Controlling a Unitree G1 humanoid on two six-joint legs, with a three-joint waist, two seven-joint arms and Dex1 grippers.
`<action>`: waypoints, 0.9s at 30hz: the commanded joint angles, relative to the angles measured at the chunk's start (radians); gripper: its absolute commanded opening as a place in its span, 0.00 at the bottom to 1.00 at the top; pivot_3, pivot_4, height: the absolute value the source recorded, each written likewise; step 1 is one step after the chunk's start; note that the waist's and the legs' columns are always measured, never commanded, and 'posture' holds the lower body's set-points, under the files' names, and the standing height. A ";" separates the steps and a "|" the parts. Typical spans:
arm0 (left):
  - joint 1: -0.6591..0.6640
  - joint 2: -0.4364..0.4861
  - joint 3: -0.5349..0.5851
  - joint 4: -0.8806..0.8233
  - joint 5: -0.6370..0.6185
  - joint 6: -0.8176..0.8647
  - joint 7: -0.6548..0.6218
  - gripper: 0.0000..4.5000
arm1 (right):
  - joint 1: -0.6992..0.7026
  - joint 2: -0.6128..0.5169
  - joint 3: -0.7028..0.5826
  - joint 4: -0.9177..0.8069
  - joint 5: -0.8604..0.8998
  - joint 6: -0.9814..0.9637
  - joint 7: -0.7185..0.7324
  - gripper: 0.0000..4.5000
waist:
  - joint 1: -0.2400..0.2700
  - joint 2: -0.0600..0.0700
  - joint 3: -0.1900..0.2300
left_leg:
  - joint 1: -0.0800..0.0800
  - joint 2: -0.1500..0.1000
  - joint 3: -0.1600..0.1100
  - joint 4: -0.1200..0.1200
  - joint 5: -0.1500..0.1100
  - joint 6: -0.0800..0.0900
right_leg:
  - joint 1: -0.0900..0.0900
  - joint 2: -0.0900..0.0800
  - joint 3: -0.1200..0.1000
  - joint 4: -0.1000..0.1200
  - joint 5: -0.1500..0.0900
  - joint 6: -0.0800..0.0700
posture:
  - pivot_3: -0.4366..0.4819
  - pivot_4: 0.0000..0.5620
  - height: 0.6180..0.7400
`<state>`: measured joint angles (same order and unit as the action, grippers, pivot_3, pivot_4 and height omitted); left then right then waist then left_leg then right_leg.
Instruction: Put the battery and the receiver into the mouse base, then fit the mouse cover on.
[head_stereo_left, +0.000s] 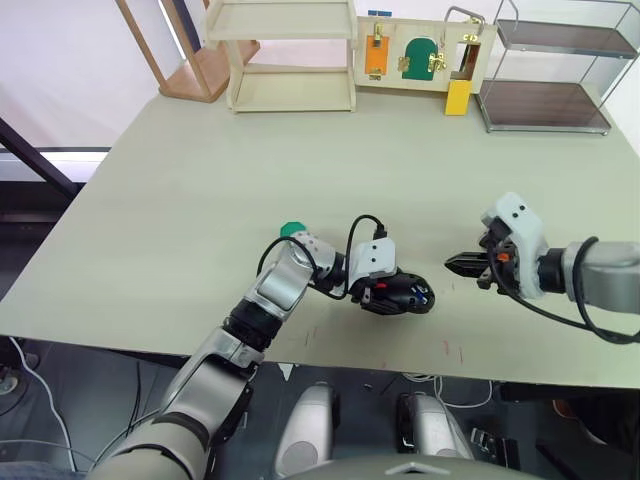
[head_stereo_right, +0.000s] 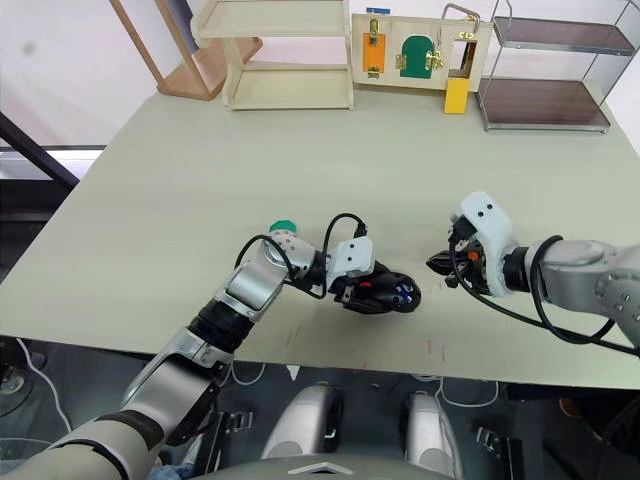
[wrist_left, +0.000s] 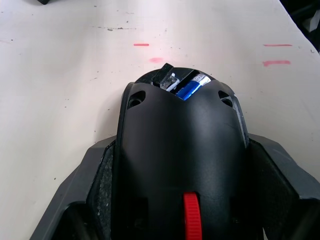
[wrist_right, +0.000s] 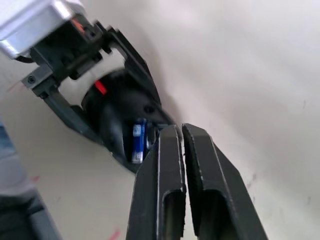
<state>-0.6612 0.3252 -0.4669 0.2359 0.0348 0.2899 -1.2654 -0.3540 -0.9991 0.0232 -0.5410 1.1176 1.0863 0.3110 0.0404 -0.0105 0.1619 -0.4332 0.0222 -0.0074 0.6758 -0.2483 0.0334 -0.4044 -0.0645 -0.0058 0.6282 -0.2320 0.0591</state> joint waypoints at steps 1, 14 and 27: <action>0.046 0.015 -0.086 0.038 0.046 0.050 -0.014 0.66 | 0.052 0.039 -0.038 -0.035 -0.116 -0.132 0.072 0.02 | -0.002 0.000 0.000 | 0.000 0.000 0.000 0.000 0.000 0.000 | 0.000 0.000 0.000 0.000 0.000 0.000 | 0.48 0.27 1.00; 0.035 0.031 -0.086 0.057 0.044 0.055 -0.022 0.66 | 0.246 0.207 0.028 0.017 -0.466 -0.526 0.323 0.02 | -0.003 0.000 0.000 | 0.003 0.000 0.002 0.000 0.000 0.000 | 0.002 0.002 0.001 0.001 0.002 0.004 | 0.48 0.27 1.00; 0.017 0.035 -0.091 0.066 0.042 0.050 -0.035 0.66 | 0.306 0.289 0.095 0.092 -0.689 -0.690 0.412 0.02 | -0.004 -0.001 -0.001 | 0.006 0.000 0.004 0.000 0.000 0.000 | 0.002 0.003 0.001 0.006 0.001 0.003 | 0.48 0.27 1.00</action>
<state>-0.6818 0.3423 -0.4801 0.2462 0.0347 0.3020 -1.2727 -0.0476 -0.7163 0.1208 -0.4374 0.4408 0.4221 0.7154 0.0359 -0.0111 0.1611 -0.4268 0.0222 -0.0037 0.6758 -0.2481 0.0330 -0.4021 -0.0611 -0.0045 0.6352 -0.2306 0.0622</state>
